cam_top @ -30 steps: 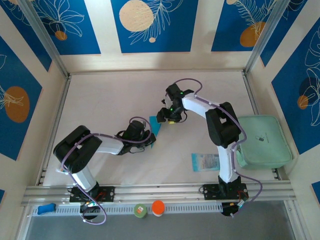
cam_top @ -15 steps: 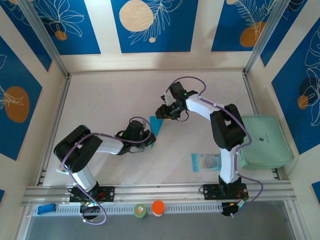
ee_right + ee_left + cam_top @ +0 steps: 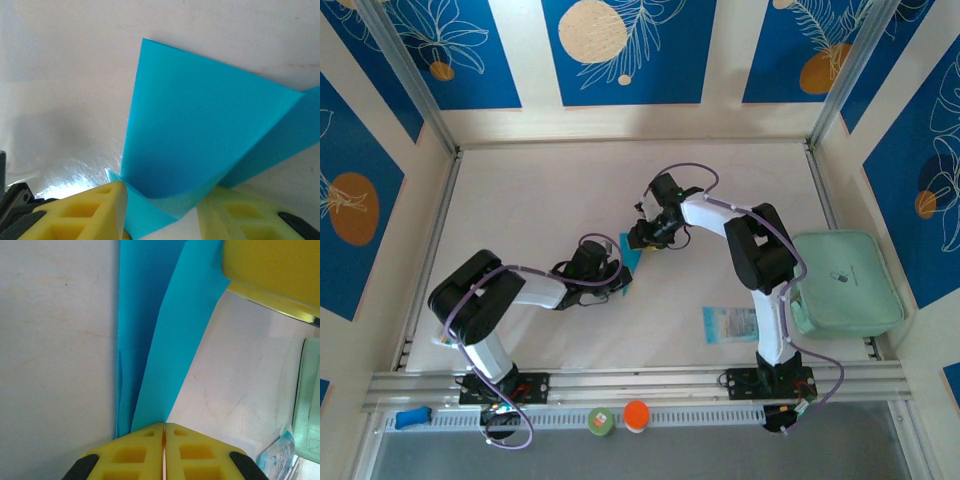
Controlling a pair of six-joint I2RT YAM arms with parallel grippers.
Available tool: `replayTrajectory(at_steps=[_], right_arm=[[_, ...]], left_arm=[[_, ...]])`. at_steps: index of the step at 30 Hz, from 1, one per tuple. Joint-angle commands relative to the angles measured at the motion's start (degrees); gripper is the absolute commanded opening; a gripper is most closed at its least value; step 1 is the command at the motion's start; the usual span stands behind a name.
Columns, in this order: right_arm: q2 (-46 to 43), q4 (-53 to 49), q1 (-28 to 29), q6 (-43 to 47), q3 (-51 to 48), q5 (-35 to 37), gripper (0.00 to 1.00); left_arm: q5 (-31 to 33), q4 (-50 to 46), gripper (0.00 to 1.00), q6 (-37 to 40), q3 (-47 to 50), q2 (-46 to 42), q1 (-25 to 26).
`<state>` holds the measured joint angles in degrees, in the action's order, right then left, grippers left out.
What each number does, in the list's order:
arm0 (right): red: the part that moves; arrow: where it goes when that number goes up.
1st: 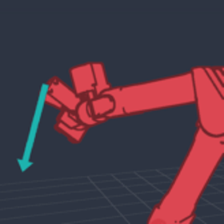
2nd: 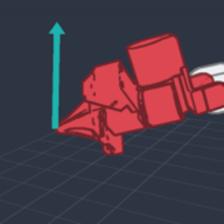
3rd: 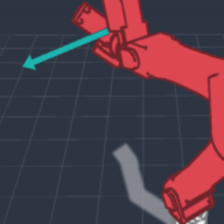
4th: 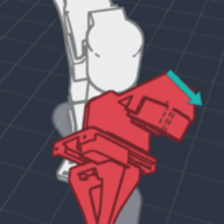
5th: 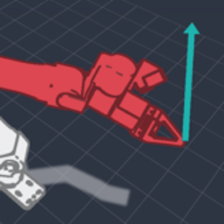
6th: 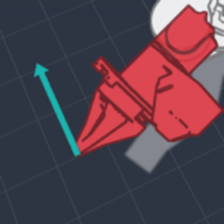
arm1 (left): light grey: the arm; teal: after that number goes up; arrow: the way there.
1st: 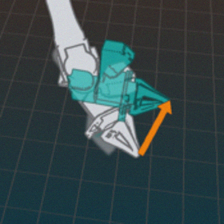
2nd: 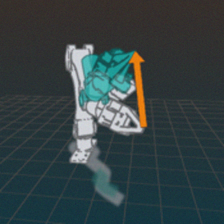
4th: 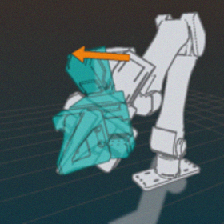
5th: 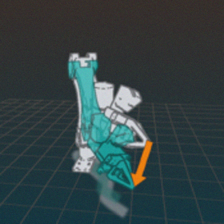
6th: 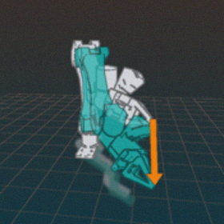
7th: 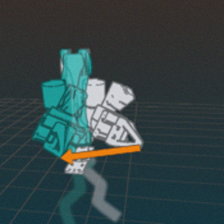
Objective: Fold a paper plane with a square sheet of paper (pick it up from the middle)
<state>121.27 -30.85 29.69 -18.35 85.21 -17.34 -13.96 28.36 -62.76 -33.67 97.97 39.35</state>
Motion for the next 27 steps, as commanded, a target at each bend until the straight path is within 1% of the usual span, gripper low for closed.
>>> replayTrajectory(at_steps=[1,5,8,12,16,21,27], right_arm=[[2.42,-2.54,0.93,1.51,2.01,1.35,0.4],[4.46,-5.27,2.15,0.97,3.78,7.39,0.4],[5.95,-7.64,3.06,0.19,5.09,11.59,0.4],[7.01,-8.76,3.66,-1.74,5.49,14.19,0.4],[7.8,-10.11,3.79,-3.8,5.94,15.95,0.41],[8.53,-11.2,3.99,-5.78,6.24,16.97,0.42],[9.11,-12.11,4.11,-6.78,6.66,17.46,0.45]], left_arm=[[-1.9,-0.37,0.11,-0.39,0.58,0.67,-0.57],[-2.82,-0.53,0.15,0.17,-0.06,-1.49,-0.68],[-2.3,-1.85,0.19,0.51,-0.32,-4.27,-0.81],[1.71,-8.04,0.26,0.3,-0.47,-8.48,-1.29],[5.92,-12.81,0.31,0.97,-0.64,-11.3,-1.38],[6.71,-15.92,0.32,2.57,-2.56,-10.41,-1.5],[6.4,-16.51,0.32,3.86,-5.21,-6.82,-1.79]])
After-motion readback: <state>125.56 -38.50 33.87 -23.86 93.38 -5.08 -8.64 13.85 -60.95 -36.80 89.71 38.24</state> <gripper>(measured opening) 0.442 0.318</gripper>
